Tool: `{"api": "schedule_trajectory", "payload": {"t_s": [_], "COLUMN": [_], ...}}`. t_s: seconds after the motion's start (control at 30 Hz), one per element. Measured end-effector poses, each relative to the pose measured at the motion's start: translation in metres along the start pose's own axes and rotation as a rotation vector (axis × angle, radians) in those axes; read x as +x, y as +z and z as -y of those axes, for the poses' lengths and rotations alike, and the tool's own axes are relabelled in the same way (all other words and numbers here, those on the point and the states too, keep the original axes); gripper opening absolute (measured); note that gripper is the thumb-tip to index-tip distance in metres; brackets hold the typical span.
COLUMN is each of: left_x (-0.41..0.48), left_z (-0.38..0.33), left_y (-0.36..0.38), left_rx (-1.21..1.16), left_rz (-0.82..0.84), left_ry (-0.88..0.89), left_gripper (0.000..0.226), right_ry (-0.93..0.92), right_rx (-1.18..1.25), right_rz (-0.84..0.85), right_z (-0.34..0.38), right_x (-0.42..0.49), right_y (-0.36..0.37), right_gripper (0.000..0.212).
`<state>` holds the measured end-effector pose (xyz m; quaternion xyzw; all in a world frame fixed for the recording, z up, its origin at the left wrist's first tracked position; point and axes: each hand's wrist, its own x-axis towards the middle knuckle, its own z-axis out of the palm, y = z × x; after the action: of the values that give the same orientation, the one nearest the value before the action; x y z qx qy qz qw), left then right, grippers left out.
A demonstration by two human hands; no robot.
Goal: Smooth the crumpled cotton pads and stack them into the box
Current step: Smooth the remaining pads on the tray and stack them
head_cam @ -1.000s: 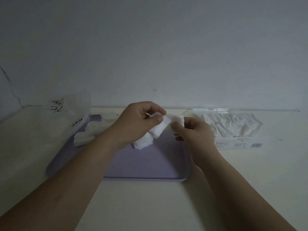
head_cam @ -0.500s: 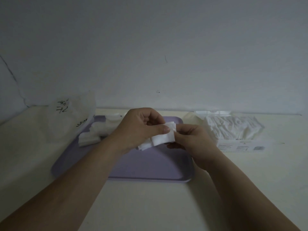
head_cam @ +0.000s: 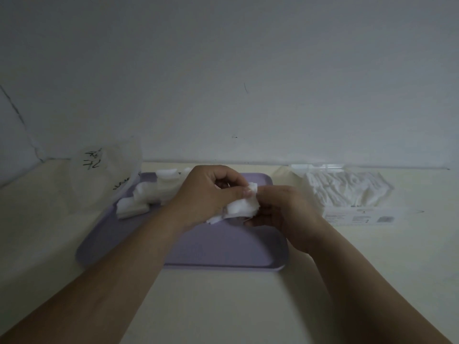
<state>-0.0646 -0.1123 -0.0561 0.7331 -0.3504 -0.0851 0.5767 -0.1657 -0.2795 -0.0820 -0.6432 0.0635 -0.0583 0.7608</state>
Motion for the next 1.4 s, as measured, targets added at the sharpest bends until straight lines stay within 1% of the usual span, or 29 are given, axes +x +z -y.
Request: {"api": "schedule_trajectory", "payload": {"t_s": [0.03,0.1,0.2,0.23,0.3,0.33,0.37,0.43,0.47,0.53,0.6,0.63,0.67,0.73,0.77,0.93,1.0,1.07,1.13,1.17,1.2,1.27,1.33,1.4], "left_x": [0.0,-0.002,-0.001,0.0,0.0,-0.002,-0.005,-0.011,-0.013,-0.016,-0.017,-0.016,-0.016,-0.017,-0.018,-0.024,-0.024,-0.026,-0.029,-0.031,-0.032,-0.033,-0.034,-0.035], "left_z": [0.0,0.0,0.003,0.007,0.017,0.021,0.025,0.032,0.035,0.04,0.041,0.043,0.044,0.047,0.048,0.045,0.041,0.035,0.029,0.025,0.024,0.024,0.028,0.029], "left_y": [0.0,0.001,-0.004,-0.008,-0.02,-0.024,-0.027,-0.028,-0.027,-0.026,-0.028,-0.029,-0.03,-0.029,-0.028,-0.027,-0.032,-0.033,-0.029,-0.025,-0.022,-0.017,-0.013,-0.012], "left_rx": [0.0,0.015,0.038,0.09,0.299,0.409,0.495,0.546,0.532,0.489,0.46,0.451,0.437,0.411,0.404,0.242,0.067,-0.242,-0.543,-0.613,-0.63,-0.585,-0.492,-0.359], "left_rz": [0.0,-0.003,-0.074,-0.115,-0.148,-0.126,-0.082,0.001,0.022,0.033,0.048,0.064,0.068,0.015,-0.021,-0.17,-0.211,-0.223,-0.174,-0.137,-0.106,-0.059,-0.031,-0.028], "left_ry": [0.007,0.012,-0.043,-0.055,-0.08,-0.116,-0.173,-0.264,-0.275,-0.273,-0.265,-0.254,-0.236,-0.191,-0.166,-0.158,-0.181,-0.23,-0.298,-0.322,-0.336,-0.344,-0.323,-0.265], "left_gripper": [0.008,0.004,0.009,0.011,0.01,0.014,0.028,0.049,0.053,0.058,0.062,0.059,0.051,0.029,0.024,0.016,0.012,0.018,0.03,0.031,0.026,0.016,0.015,0.015], "right_ry": [0.005,-0.008,-0.037,-0.042,-0.055,-0.063,-0.07,-0.081,-0.09,-0.115,-0.135,-0.144,-0.151,-0.16,-0.16,-0.161,-0.172,-0.175,-0.171,-0.17,-0.171,-0.166,-0.156,-0.159], "right_rx": [0.019,-0.02,-0.062,-0.054,-0.04,-0.035,-0.024,-0.001,-0.009,-0.049,-0.07,-0.082,-0.092,-0.11,-0.118,-0.192,-0.211,-0.216,-0.203,-0.187,-0.167,-0.129,-0.099,-0.087], "right_rz": [0.02,0.027,-0.067,-0.087,-0.105,-0.113,-0.125,-0.155,-0.161,-0.161,-0.198,-0.224,-0.246,-0.277,-0.291,-0.373,-0.392,-0.398,-0.381,-0.36,-0.329,-0.254,-0.19,-0.156], "right_z": [0.001,-0.001,-0.009,-0.011,-0.012,-0.013,-0.013,-0.015,-0.015,-0.015,-0.015,-0.015,-0.016,-0.016,-0.017,-0.021,-0.021,-0.021,-0.02,-0.019,-0.018,-0.016,-0.015,-0.015], "right_x": [-0.001,-0.001,0.003,0.005,0.006,0.007,0.007,0.007,0.007,0.007,0.007,0.007,0.007,0.007,0.007,0.01,0.01,0.01,0.009,0.008,0.007,0.004,0.003,0.003], "right_y": [0.0,0.001,0.001,0.0,0.001,0.002,0.003,0.005,0.006,0.007,0.008,0.009,0.009,0.009,0.01,0.011,0.011,0.011,0.012,0.012,0.013,0.015,0.017,0.018], "right_gripper": [0.026,0.034,0.021,0.018,0.016,0.019,0.022,0.03,0.029,0.02,0.016,0.016,0.016,0.014,0.013,0.014,0.015,0.015,0.015,0.014,0.014,0.014,0.019,0.021]}}
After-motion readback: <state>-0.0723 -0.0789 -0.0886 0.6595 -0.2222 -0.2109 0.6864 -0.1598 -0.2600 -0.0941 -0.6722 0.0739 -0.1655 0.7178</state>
